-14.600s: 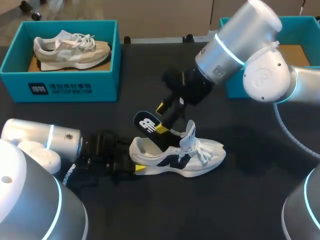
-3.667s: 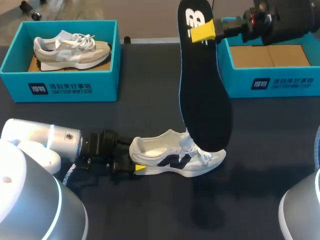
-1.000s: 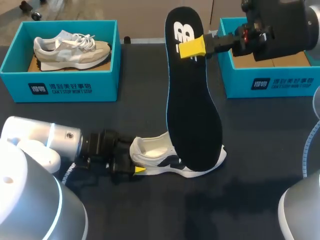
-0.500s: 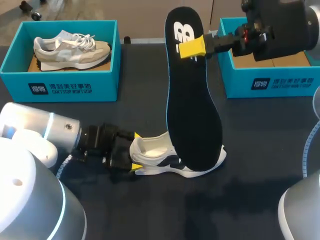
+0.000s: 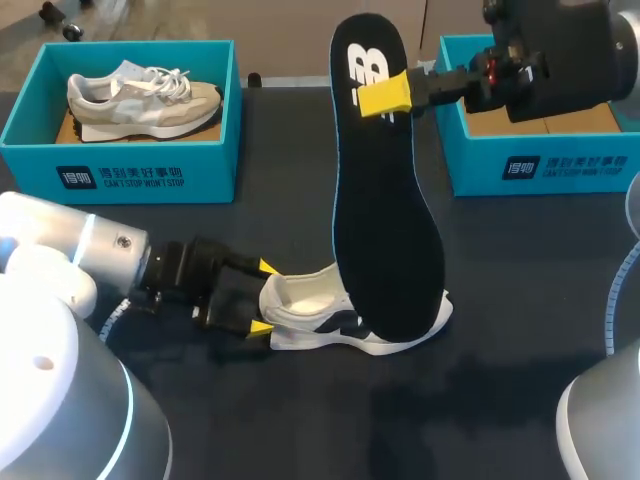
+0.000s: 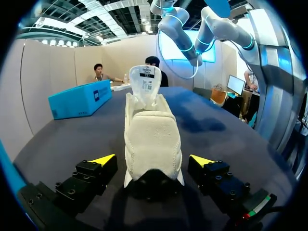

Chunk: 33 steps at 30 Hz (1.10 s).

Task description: Take the shoe out of the shoebox, open the shoe tongue, remove and reinsert the insole, then place the shoe into the shoebox

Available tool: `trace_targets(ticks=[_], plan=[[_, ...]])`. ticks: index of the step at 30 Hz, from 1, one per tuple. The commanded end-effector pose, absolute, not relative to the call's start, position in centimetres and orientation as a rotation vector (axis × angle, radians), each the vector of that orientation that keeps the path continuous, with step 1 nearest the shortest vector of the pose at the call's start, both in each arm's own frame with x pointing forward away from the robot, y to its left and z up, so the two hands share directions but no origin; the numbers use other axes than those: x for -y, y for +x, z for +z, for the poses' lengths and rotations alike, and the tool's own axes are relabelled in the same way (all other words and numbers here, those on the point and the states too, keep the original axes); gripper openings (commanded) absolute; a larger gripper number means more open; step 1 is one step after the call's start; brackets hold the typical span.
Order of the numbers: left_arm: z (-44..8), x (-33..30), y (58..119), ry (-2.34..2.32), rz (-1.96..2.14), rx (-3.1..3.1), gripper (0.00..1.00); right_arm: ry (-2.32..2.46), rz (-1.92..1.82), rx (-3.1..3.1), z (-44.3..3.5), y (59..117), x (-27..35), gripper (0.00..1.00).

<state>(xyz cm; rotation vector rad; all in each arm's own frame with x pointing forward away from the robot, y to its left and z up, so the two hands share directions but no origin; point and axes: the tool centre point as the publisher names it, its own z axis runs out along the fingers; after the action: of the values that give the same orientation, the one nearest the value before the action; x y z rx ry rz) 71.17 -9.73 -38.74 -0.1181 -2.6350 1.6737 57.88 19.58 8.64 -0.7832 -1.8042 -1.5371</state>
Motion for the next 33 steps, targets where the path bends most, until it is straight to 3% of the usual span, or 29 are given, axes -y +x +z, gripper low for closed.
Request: trace_targets(ticks=[1, 33], plan=[[-38.8, 9.8, 71.1, -0.117, 1.67, 2.639, 1.0, -0.783, -1.535, 1.805, 8.6, 58.0, -19.9, 0.0], [-34.0, 8.8, 72.5, 0.005, 1.293, 2.926, 1.0, -0.783, -1.535, 1.805, 8.6, 58.0, -19.9, 0.0]])
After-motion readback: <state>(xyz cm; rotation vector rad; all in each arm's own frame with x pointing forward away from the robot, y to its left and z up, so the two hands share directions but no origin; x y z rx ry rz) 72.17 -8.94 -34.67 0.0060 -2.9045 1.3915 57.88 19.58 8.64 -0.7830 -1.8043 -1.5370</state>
